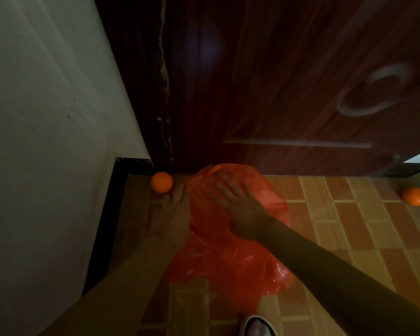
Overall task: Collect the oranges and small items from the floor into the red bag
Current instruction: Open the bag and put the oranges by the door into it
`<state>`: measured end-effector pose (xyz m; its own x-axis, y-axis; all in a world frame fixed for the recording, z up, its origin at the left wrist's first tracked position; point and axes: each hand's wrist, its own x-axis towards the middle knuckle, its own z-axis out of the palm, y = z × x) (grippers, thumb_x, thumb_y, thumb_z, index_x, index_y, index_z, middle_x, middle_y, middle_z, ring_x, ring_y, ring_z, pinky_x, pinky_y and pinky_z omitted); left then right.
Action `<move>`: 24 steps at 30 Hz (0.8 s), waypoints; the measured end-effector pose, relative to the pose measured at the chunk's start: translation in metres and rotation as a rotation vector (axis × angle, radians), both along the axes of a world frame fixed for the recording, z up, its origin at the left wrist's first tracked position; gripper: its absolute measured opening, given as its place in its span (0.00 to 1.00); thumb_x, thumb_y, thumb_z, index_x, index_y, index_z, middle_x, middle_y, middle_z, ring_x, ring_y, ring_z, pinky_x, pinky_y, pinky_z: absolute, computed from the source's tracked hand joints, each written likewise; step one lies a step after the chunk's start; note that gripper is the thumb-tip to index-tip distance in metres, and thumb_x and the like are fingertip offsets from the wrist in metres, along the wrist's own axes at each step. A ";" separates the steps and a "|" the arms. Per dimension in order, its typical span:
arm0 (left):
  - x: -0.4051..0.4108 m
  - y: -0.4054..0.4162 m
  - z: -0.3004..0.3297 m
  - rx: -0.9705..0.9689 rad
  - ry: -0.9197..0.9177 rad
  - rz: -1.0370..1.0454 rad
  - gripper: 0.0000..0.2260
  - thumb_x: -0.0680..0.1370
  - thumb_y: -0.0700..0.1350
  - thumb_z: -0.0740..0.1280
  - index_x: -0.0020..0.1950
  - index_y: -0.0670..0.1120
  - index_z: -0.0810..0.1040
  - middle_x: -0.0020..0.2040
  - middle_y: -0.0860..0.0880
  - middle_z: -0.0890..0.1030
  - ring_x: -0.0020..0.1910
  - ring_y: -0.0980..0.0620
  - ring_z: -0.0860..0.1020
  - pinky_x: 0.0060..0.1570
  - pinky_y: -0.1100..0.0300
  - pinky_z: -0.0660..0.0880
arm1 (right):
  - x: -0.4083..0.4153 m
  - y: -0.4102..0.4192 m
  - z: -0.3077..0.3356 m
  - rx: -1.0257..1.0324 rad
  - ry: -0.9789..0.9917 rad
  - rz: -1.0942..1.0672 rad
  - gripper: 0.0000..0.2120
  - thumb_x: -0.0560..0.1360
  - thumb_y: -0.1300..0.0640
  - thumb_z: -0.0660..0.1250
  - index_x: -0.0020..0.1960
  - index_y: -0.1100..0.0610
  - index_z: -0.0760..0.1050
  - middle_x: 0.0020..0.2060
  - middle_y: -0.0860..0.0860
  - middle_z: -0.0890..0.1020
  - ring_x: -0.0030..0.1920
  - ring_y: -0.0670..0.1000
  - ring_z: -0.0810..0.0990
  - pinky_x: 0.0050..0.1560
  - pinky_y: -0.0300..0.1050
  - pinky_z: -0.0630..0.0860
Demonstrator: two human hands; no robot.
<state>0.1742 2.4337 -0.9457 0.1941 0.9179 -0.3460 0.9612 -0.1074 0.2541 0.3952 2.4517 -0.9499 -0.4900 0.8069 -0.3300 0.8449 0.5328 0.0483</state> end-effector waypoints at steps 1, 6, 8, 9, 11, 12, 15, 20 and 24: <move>-0.006 0.001 -0.003 -0.013 -0.005 0.021 0.50 0.76 0.55 0.74 0.84 0.48 0.41 0.83 0.48 0.45 0.77 0.37 0.58 0.73 0.38 0.65 | 0.006 -0.009 -0.009 -0.023 0.003 -0.034 0.53 0.73 0.48 0.74 0.84 0.47 0.40 0.83 0.53 0.38 0.82 0.60 0.36 0.79 0.67 0.42; -0.038 0.008 -0.015 -0.046 0.018 0.223 0.48 0.77 0.48 0.73 0.84 0.49 0.41 0.83 0.45 0.46 0.77 0.35 0.59 0.70 0.37 0.68 | 0.043 -0.027 -0.031 -0.098 0.028 -0.223 0.44 0.77 0.45 0.67 0.84 0.47 0.44 0.84 0.53 0.44 0.82 0.60 0.38 0.78 0.65 0.35; -0.048 0.011 -0.017 -0.036 0.013 0.284 0.46 0.76 0.51 0.73 0.84 0.50 0.45 0.82 0.45 0.48 0.77 0.34 0.59 0.69 0.34 0.68 | 0.056 -0.031 -0.036 -0.109 0.039 -0.259 0.43 0.78 0.38 0.65 0.84 0.47 0.46 0.84 0.52 0.46 0.83 0.59 0.40 0.79 0.67 0.38; -0.051 0.013 -0.017 -0.020 0.001 0.301 0.44 0.76 0.52 0.72 0.84 0.50 0.48 0.82 0.45 0.49 0.76 0.34 0.59 0.68 0.33 0.68 | 0.061 -0.034 -0.039 -0.150 0.064 -0.289 0.43 0.77 0.37 0.65 0.84 0.47 0.47 0.84 0.51 0.47 0.83 0.57 0.41 0.80 0.68 0.42; -0.053 0.016 -0.016 0.001 0.002 0.298 0.42 0.75 0.52 0.73 0.83 0.49 0.53 0.82 0.44 0.51 0.75 0.34 0.60 0.67 0.32 0.69 | 0.069 -0.041 -0.044 -0.226 0.227 -0.365 0.40 0.77 0.38 0.66 0.83 0.44 0.53 0.83 0.48 0.53 0.83 0.54 0.48 0.80 0.67 0.53; -0.050 0.016 -0.016 -0.008 0.011 0.276 0.43 0.74 0.53 0.74 0.83 0.49 0.53 0.81 0.45 0.52 0.75 0.34 0.61 0.67 0.32 0.69 | 0.071 -0.046 -0.046 -0.235 0.365 -0.402 0.34 0.77 0.40 0.67 0.80 0.43 0.61 0.82 0.46 0.59 0.82 0.51 0.56 0.79 0.63 0.60; -0.035 0.015 -0.016 -0.026 -0.003 0.150 0.44 0.72 0.58 0.73 0.82 0.50 0.55 0.81 0.47 0.53 0.73 0.37 0.63 0.68 0.33 0.69 | 0.069 -0.057 -0.041 0.039 0.592 -0.411 0.14 0.79 0.50 0.63 0.62 0.48 0.81 0.65 0.46 0.80 0.66 0.47 0.77 0.66 0.58 0.75; -0.012 0.015 -0.011 0.084 0.108 0.051 0.47 0.74 0.66 0.69 0.83 0.49 0.50 0.83 0.46 0.49 0.79 0.38 0.53 0.74 0.30 0.56 | 0.040 -0.044 0.000 0.364 0.751 -0.326 0.23 0.76 0.45 0.68 0.68 0.54 0.76 0.68 0.51 0.75 0.69 0.54 0.72 0.68 0.57 0.67; 0.004 0.008 -0.012 0.030 0.165 -0.054 0.57 0.69 0.73 0.68 0.83 0.48 0.41 0.83 0.45 0.43 0.81 0.37 0.42 0.76 0.29 0.46 | 0.017 -0.021 -0.002 0.142 0.474 -0.252 0.49 0.72 0.29 0.66 0.83 0.48 0.51 0.83 0.52 0.48 0.83 0.56 0.45 0.80 0.62 0.45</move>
